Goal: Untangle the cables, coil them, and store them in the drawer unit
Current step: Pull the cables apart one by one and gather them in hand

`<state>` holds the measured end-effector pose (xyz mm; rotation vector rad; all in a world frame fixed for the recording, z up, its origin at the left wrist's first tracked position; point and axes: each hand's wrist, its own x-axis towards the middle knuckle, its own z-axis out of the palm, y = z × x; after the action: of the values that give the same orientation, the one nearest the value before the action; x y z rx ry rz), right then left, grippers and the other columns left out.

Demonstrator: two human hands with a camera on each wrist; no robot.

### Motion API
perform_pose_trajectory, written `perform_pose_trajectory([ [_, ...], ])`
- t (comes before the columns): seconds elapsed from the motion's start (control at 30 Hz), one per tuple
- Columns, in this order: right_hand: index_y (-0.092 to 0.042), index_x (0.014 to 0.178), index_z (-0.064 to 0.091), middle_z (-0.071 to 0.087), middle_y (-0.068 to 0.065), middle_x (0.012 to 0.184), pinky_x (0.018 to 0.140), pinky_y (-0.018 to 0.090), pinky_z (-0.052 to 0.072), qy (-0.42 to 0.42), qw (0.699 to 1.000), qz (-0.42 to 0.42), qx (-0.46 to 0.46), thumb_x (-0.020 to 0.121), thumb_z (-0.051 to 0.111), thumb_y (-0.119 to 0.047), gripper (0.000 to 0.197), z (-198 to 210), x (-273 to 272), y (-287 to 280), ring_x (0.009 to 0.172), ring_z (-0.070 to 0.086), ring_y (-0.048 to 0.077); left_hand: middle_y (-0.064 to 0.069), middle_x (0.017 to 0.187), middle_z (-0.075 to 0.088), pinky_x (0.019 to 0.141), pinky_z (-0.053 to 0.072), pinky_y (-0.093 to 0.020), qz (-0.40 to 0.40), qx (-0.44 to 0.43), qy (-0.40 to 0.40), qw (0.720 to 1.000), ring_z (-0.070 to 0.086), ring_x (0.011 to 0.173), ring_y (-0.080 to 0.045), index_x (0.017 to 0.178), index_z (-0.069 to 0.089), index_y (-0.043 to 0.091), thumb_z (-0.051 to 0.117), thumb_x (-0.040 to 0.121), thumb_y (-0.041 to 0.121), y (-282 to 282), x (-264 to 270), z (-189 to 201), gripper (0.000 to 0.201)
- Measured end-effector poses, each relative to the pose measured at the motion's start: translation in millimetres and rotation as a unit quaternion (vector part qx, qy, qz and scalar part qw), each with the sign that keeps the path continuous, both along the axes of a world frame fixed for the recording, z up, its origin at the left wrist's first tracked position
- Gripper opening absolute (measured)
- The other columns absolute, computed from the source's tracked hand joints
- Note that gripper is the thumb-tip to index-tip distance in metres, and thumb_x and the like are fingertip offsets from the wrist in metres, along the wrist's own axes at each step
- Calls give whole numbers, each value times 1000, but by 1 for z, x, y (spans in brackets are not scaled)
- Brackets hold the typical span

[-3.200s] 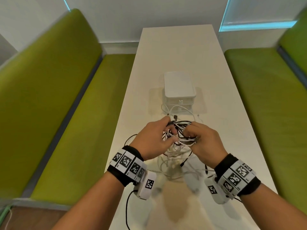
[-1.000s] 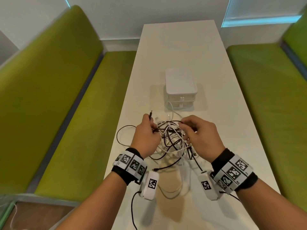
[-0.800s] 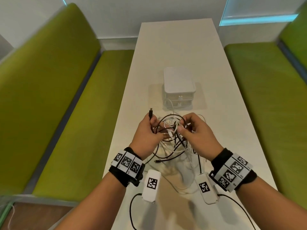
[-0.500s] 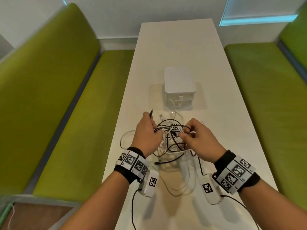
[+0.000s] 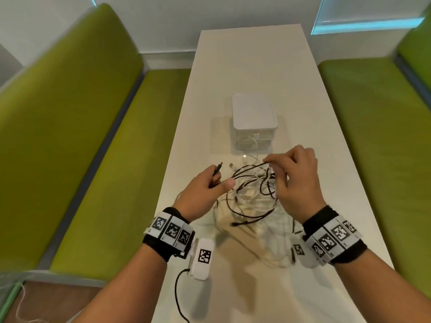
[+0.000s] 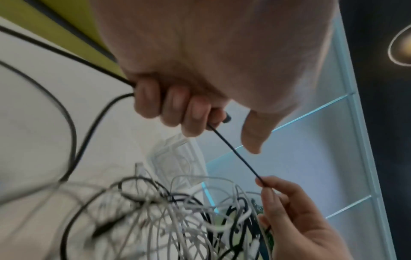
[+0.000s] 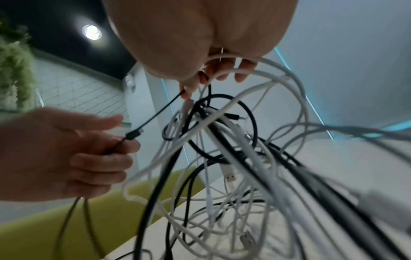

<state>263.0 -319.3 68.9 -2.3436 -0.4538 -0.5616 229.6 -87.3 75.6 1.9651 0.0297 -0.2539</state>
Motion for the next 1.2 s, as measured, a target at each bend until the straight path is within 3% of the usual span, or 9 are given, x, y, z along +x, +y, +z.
perform_pose_trajectory([
  [0.07,-18,107,68,42,-6,93,81,24,37,13,999,48,4,96,60,-3,20,2,5,-5,90,41,13,8,69,36,60,32,-24,4,19,-41,999,33,62,-10,77,33,20,66,93,42,4,0,8,42],
  [0.13,-23,102,57,49,-12,89,74,15,40,116,988,103,13,97,62,-10,15,0,6,-11,82,48,4,10,65,41,63,34,-32,12,156,-98,983,39,60,-13,75,33,25,63,97,33,15,5,9,39],
  [0.3,-31,93,63,64,-11,80,73,40,54,271,958,77,-58,93,69,-35,7,-20,0,-12,76,60,9,14,94,66,87,32,-40,-54,418,-59,905,59,94,-19,94,38,32,51,97,14,19,12,-1,22],
  [0.43,-33,93,77,62,-12,82,72,36,50,265,950,109,-122,91,67,-41,13,-18,-3,4,82,61,13,-1,112,58,91,46,-41,-84,290,-100,948,55,103,-23,118,49,14,58,96,19,-7,4,4,24],
  [0.63,-28,83,68,65,-8,74,69,35,52,230,967,105,30,88,72,-36,10,-6,-4,15,70,59,10,2,78,58,62,40,-38,-141,189,-55,970,57,69,-21,97,35,22,48,105,24,-41,1,5,15],
  [0.77,-22,66,56,51,-6,58,60,32,41,338,930,145,5,90,59,-66,50,-5,-2,-4,55,46,8,6,70,50,62,45,-48,-127,190,-131,965,50,61,-19,89,30,30,48,104,27,-31,4,21,24],
  [0.87,-32,79,61,61,-11,72,72,38,46,342,918,199,-39,95,38,-71,48,-7,-3,-14,71,56,7,9,67,52,68,48,-50,-104,129,-164,972,56,65,-22,82,29,34,49,103,24,-26,1,36,30],
  [1.03,-36,104,68,58,-13,98,79,29,47,293,938,164,-86,98,57,-47,16,-3,10,-21,87,58,4,14,65,58,82,44,-42,-130,-87,-79,985,67,78,-41,79,29,16,48,103,1,-17,-4,43,35],
  [1.2,-24,93,67,69,-10,90,73,24,45,255,962,95,39,94,68,-19,6,9,15,-26,85,64,6,-7,73,73,60,37,-27,-71,78,-10,994,55,54,-4,81,34,15,53,101,15,-3,0,37,28],
])
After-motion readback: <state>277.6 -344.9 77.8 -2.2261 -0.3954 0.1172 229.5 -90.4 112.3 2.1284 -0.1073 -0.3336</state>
